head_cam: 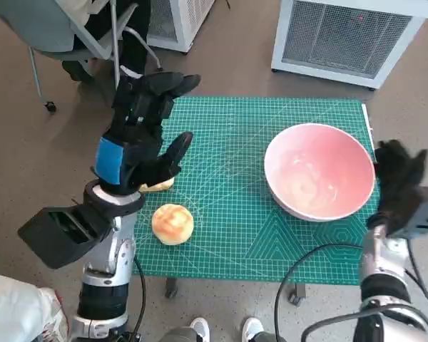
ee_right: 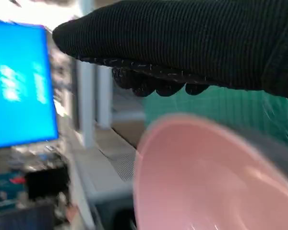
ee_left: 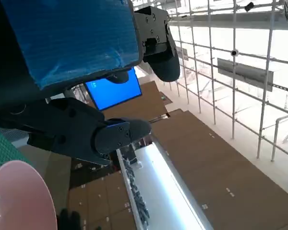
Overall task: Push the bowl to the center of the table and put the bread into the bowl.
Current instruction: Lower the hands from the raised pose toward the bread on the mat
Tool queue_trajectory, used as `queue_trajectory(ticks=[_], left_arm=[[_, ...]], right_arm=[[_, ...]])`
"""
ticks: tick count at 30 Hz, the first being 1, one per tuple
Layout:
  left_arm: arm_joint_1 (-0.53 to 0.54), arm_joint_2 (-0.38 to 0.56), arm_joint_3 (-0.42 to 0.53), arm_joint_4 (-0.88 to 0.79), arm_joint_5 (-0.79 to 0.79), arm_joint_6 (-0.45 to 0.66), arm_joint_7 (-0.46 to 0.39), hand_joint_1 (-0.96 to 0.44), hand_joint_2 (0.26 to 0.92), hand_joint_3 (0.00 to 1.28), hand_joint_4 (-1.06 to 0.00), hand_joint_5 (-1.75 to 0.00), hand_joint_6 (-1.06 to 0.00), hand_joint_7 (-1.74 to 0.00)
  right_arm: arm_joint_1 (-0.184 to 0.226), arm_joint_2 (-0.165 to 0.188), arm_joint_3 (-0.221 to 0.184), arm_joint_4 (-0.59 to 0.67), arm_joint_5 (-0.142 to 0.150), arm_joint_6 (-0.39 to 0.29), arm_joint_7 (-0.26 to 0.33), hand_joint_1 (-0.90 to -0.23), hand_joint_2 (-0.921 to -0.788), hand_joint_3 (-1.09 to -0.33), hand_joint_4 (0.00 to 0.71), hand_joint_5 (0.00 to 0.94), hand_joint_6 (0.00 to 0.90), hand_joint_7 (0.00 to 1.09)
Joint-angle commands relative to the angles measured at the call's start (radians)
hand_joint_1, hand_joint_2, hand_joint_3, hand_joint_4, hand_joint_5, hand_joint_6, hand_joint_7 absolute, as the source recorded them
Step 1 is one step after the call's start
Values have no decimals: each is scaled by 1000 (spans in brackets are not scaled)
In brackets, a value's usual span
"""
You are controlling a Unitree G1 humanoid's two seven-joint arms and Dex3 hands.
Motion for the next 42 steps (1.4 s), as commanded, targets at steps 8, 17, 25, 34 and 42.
queue_trajectory(ticks=[8,17,25,34,42], left_arm=[[24,19,14,-33,2,3,1,-277,851,533,-12,-899,1,-1109],[35,28,22,-47,-1,6,3,-286,854,528,-15,-898,1,-1117],[46,30,25,-60,0,11,11,-284,858,521,-18,-901,1,-1119],[60,35,31,-72,1,15,25,-282,863,513,-17,-900,1,-1118],[65,46,38,-72,12,25,39,-280,869,505,-17,-895,1,-1119]], right_arm=[[-31,57,23,33,-13,67,1,-233,-921,-550,453,11,241,506],[-57,90,68,32,-39,71,14,-251,-921,-554,447,5,232,503],[-77,111,87,31,-46,69,42,-240,-921,-551,442,2,221,504],[-110,143,100,34,-52,74,52,-235,-921,-542,452,6,202,505],[-148,165,108,43,-56,96,42,-240,-921,-542,445,2,200,513]])
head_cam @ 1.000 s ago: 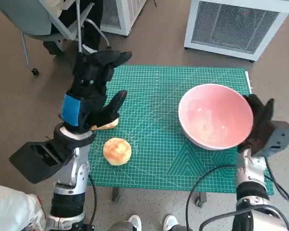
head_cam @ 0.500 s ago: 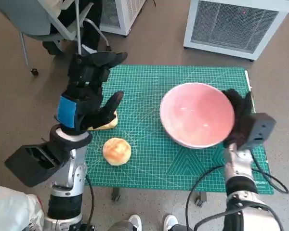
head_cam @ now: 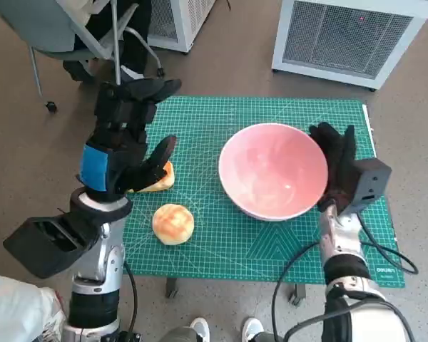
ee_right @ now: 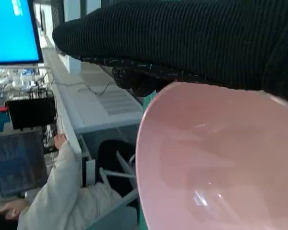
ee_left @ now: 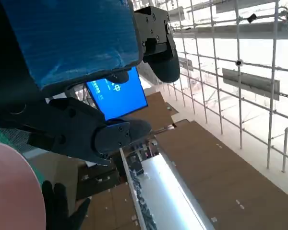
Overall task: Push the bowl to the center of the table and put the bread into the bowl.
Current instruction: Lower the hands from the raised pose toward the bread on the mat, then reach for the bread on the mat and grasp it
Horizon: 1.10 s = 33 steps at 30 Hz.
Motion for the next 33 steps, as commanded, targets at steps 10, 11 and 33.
queue_trajectory(ticks=[10,11,33], left_arm=[[31,176,18,-35,231,19,8,-297,908,382,-106,-740,-20,-1003],[32,219,20,-45,273,36,-3,-301,913,362,-122,-708,-26,-976],[-113,633,-152,14,570,422,-340,-241,913,21,-290,-1,-404,-59]], right_arm=[[-50,-11,1,8,-4,37,1,-232,-921,-549,440,0,192,520],[-53,-16,2,0,-5,27,-1,-231,-921,-551,439,0,191,520],[161,-29,127,-741,18,-383,114,-341,-921,-527,438,2,96,713]])
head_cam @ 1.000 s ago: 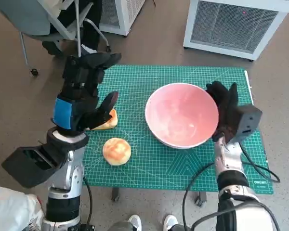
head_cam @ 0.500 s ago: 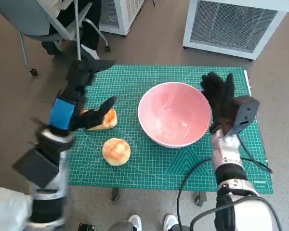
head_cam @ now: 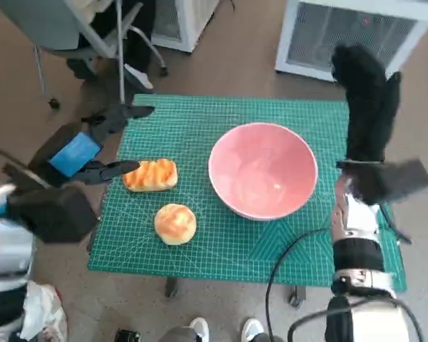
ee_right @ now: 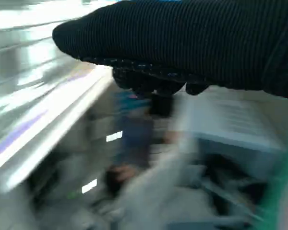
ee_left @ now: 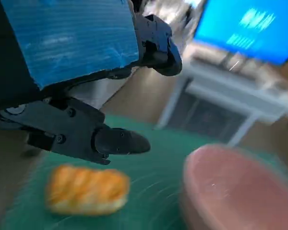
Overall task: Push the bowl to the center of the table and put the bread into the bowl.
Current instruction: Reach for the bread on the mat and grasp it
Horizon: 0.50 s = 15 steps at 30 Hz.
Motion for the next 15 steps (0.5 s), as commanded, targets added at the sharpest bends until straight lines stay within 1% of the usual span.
queue_trajectory(ticks=[1,4,7,9,11,13,15], left_arm=[[-62,35,-73,51,52,48,-64,-237,911,18,-289,0,-405,-54],[-97,37,-120,95,91,64,-87,-223,900,7,-285,0,-406,-38],[-129,34,-155,142,116,66,-104,-221,889,2,-281,0,-403,-27],[-157,28,-186,182,140,70,-117,-226,885,1,-276,0,-400,-22],[-183,20,-214,222,162,73,-127,-231,882,0,-271,0,-397,-17],[-208,11,-239,262,181,74,-131,-239,879,0,-259,0,-393,-12],[-235,1,-269,309,203,75,-137,-247,878,0,-247,0,-389,-9]], right_arm=[[109,-3,38,-197,16,-30,42,-348,-921,-526,438,2,97,713],[148,-5,58,-300,22,-48,59,-378,-921,-518,438,2,107,713],[176,-8,73,-369,24,-49,69,-399,-921,-512,440,2,122,717],[194,-14,83,-414,24,-49,77,-401,-921,-509,442,3,125,717],[208,-18,91,-447,30,-45,87,-398,-921,-507,443,4,125,715],[219,-21,98,-472,37,-38,94,-393,-921,-506,445,5,122,713],[228,-25,103,-494,51,-31,103,-389,-921,-506,446,5,122,712]])
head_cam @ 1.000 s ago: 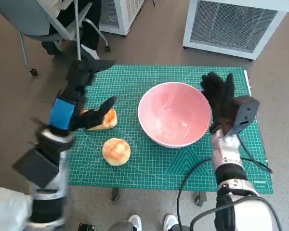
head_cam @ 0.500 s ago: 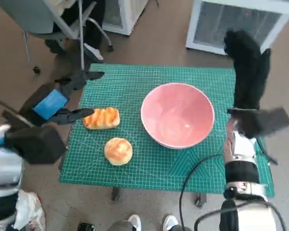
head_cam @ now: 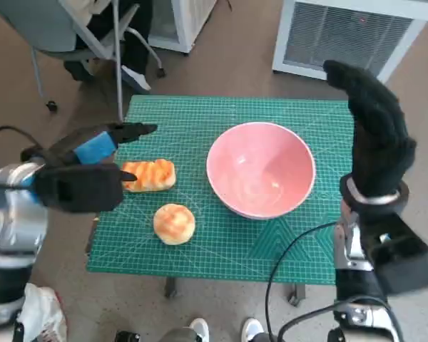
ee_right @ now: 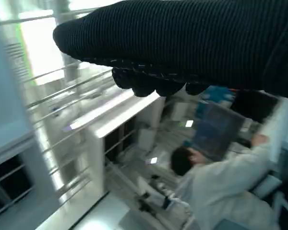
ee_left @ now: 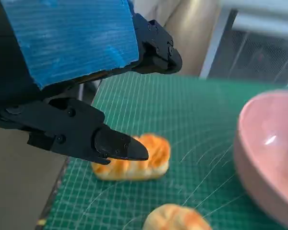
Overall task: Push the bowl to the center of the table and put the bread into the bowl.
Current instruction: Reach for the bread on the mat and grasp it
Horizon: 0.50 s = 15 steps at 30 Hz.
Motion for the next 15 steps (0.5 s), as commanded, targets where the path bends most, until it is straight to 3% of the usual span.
queue_trajectory(ticks=[1,4,15], left_arm=[[-74,-26,-65,101,54,8,-20,-252,877,0,-242,0,-387,-7],[-110,-44,-99,163,80,7,-24,-267,879,1,-228,0,-379,-2],[-218,-138,-192,438,138,-43,6,-295,884,3,-172,0,-354,0]], right_arm=[[42,-18,16,-53,30,22,28,-387,-921,-506,446,5,122,712],[53,-18,19,-72,37,32,30,-382,-921,-506,447,5,124,711],[89,-4,18,-128,14,68,9,-369,-921,-510,448,5,132,707]])
